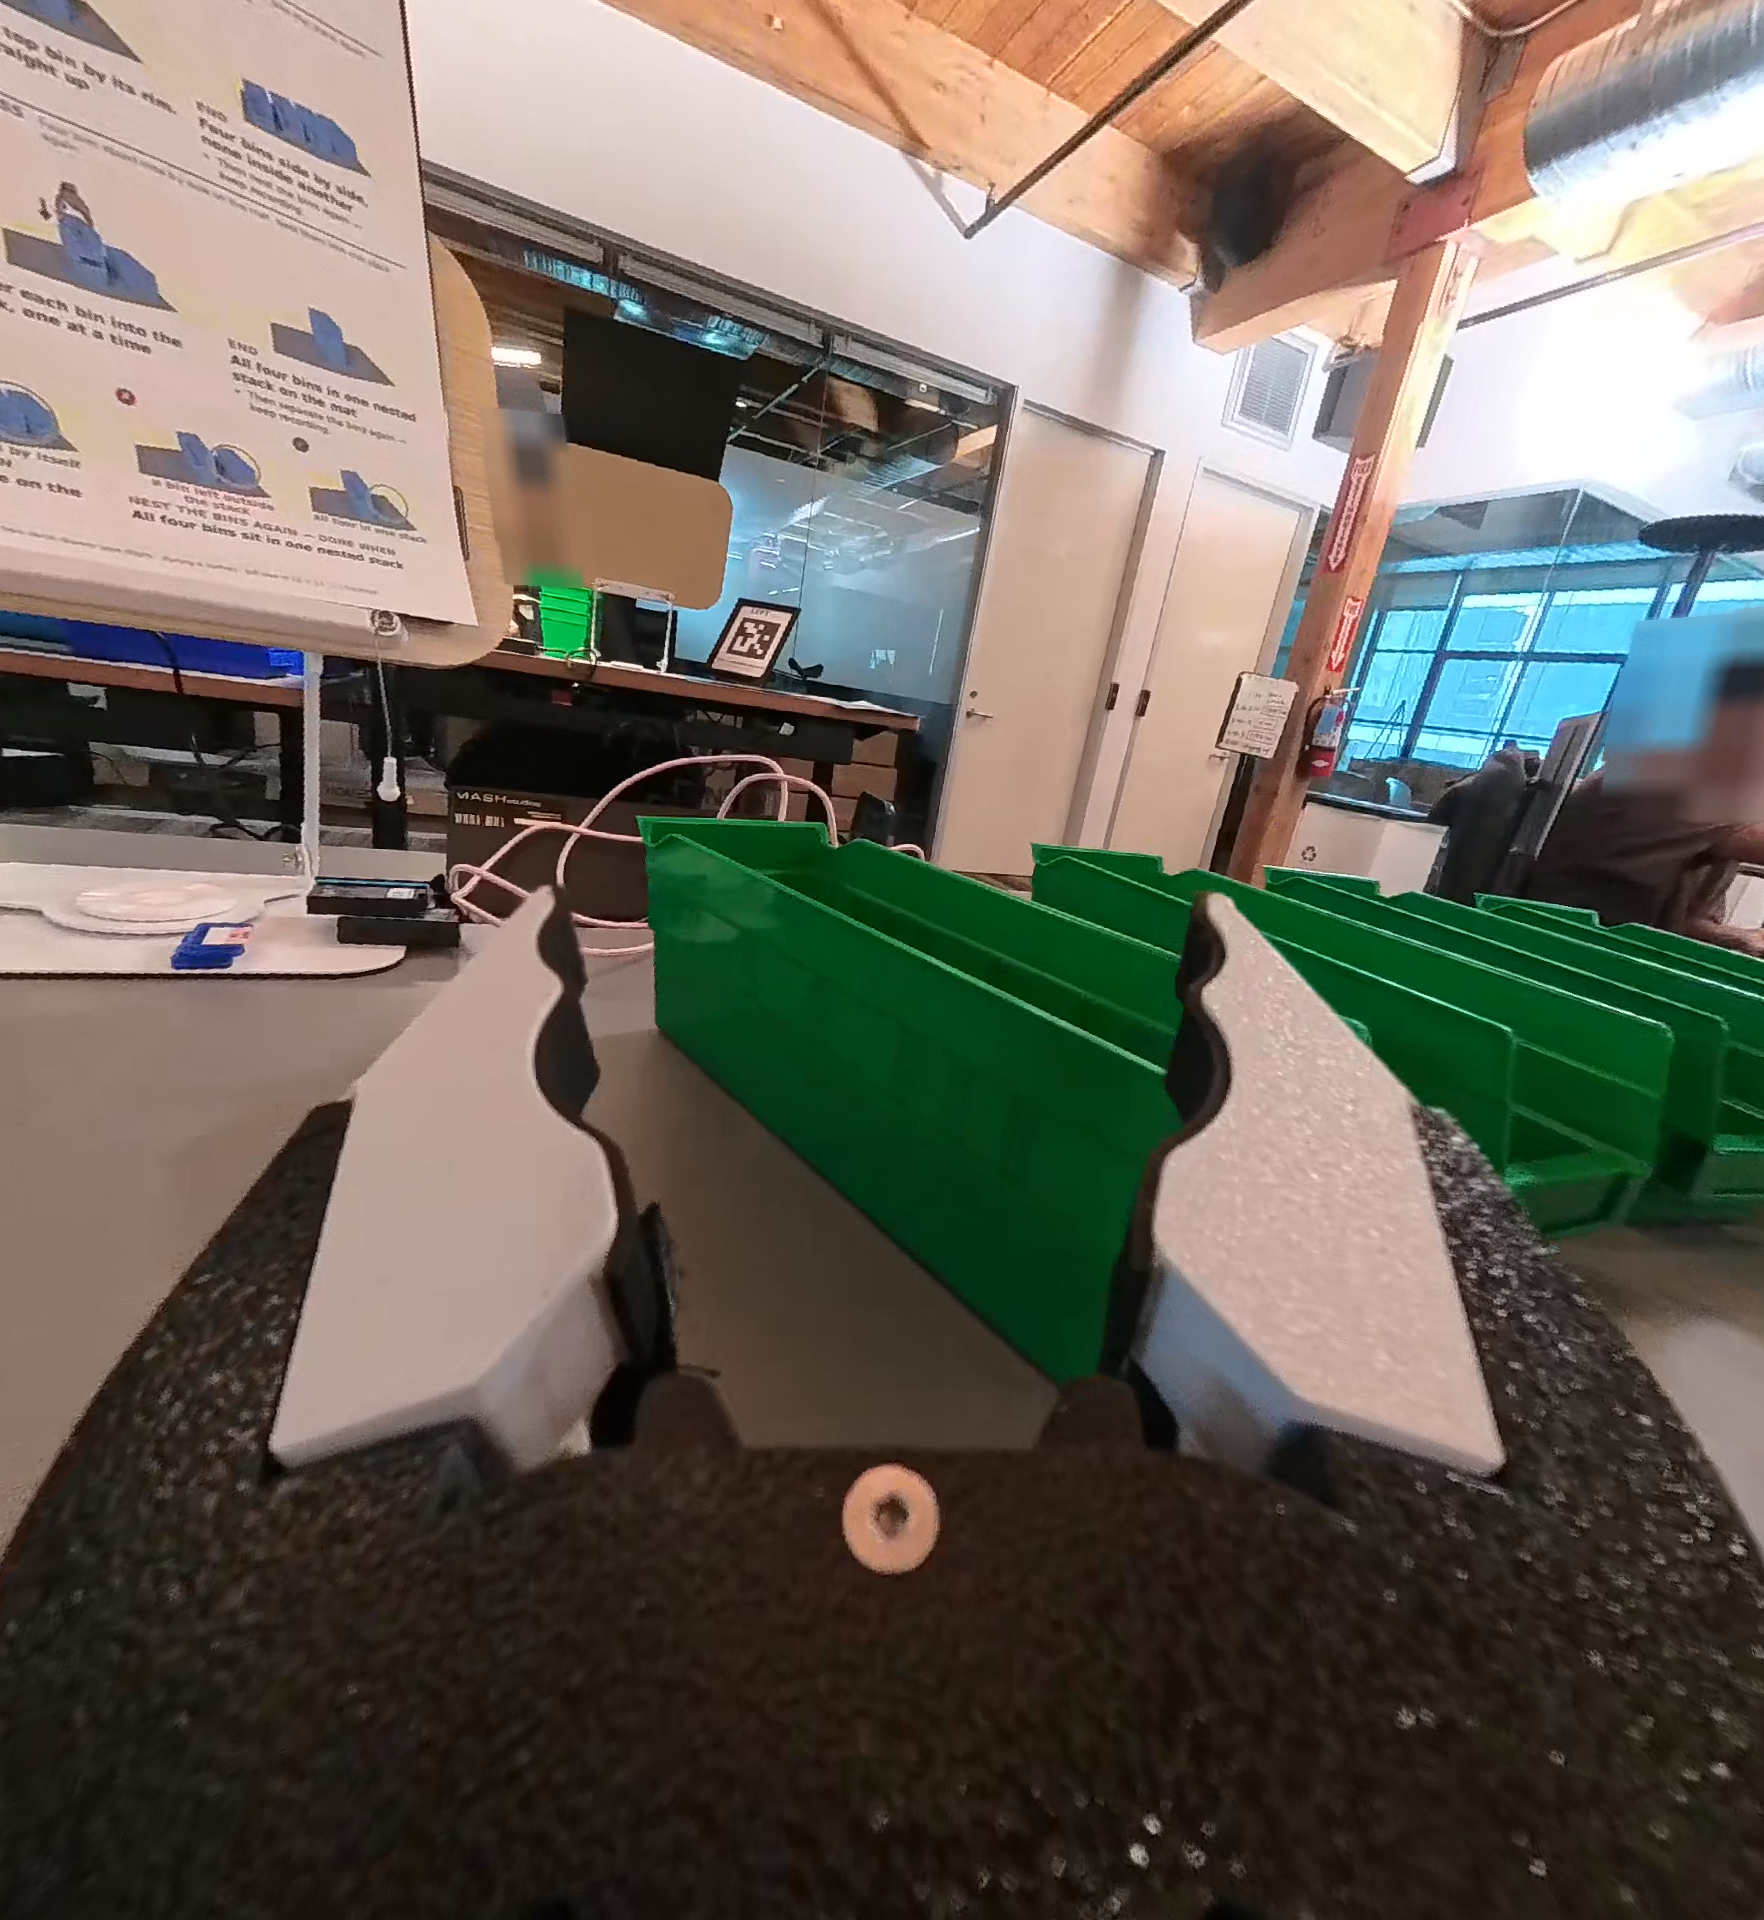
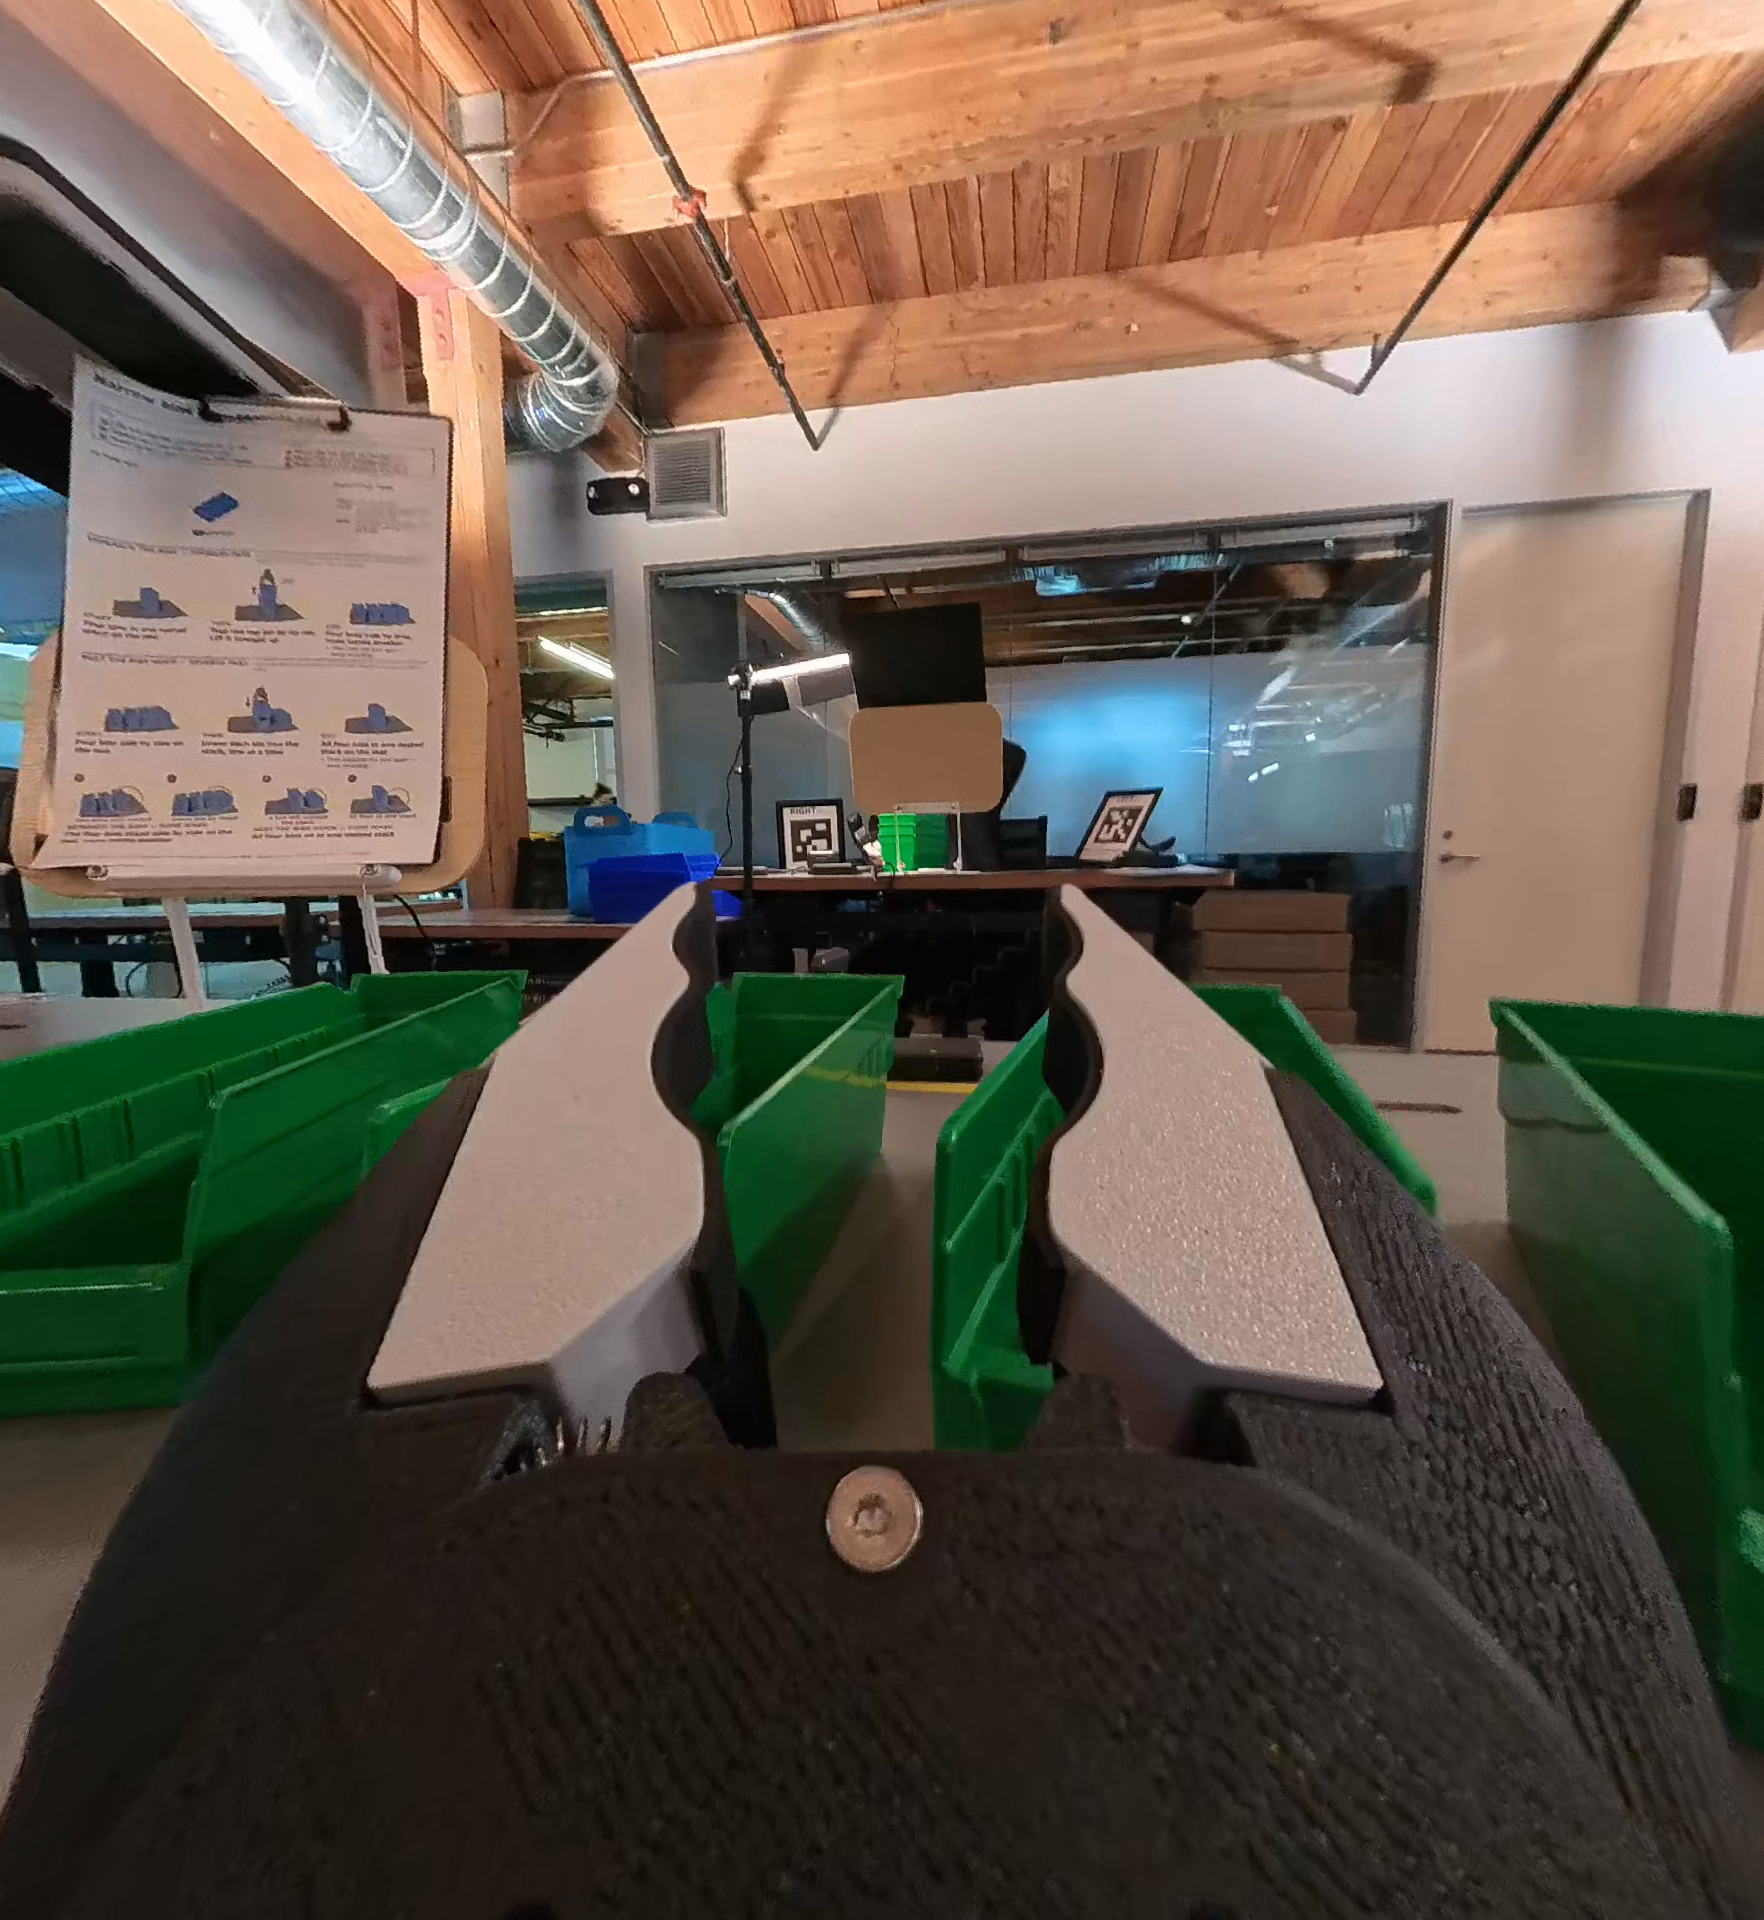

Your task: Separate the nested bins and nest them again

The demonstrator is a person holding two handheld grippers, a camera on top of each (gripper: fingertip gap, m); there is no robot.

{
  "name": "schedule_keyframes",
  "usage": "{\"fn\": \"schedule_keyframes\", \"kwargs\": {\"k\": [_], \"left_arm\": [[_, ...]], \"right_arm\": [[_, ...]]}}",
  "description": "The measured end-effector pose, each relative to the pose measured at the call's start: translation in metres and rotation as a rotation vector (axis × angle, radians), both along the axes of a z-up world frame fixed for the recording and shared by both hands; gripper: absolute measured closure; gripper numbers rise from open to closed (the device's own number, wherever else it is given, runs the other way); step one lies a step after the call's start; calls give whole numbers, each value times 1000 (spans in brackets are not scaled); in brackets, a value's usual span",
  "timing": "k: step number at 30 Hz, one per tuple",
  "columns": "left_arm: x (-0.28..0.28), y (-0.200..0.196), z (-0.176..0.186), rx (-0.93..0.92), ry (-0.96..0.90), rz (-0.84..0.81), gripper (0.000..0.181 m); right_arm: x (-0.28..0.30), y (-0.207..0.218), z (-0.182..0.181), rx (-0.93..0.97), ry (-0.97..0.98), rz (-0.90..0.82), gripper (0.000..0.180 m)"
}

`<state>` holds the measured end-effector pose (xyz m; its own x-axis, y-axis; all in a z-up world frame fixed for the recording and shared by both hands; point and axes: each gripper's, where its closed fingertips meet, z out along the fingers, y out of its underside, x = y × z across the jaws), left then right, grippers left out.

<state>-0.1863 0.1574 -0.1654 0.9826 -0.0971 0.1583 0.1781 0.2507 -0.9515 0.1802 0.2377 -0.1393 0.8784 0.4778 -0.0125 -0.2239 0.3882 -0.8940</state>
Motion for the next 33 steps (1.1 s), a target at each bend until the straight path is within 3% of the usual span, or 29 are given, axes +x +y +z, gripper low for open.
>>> {"fn": "schedule_keyframes", "kwargs": {"k": [3, 7, 12, 16, 21, 26, 30, 31, 33], "left_arm": [[4, 3, -2, -16, -7, -24, 66], [13, 12, -5, -68, -4, -61, 62], [27, 19, -11, -198, 36, -60, 60], [40, 29, -26, -349, -6, -93, 56], [50, 51, -53, -530, 38, -77, 58], [34, 51, -63, -633, 132, 64, 75], [5, 40, -64, -663, 162, 243, 100], [1, 38, -62, -655, 152, 258, 99], [4, 35, -51, -606, 109, 250, 74]], "right_arm": [[1, -3, 28, 105, -64, -11, 117], [7, 5, 99, 254, -200, -25, 117], [36, 26, 157, 248, -267, 4, 117], [75, 40, 163, 136, -170, 49, 117], [113, 54, 143, 61, -2, 99, 117], [136, 67, 142, 5, 46, 110, 118], [147, 57, 150, 19, 98, 147, 118], [148, 53, 153, 23, 108, 160, 118], [153, 46, 157, 27, 126, 167, 118]]}}
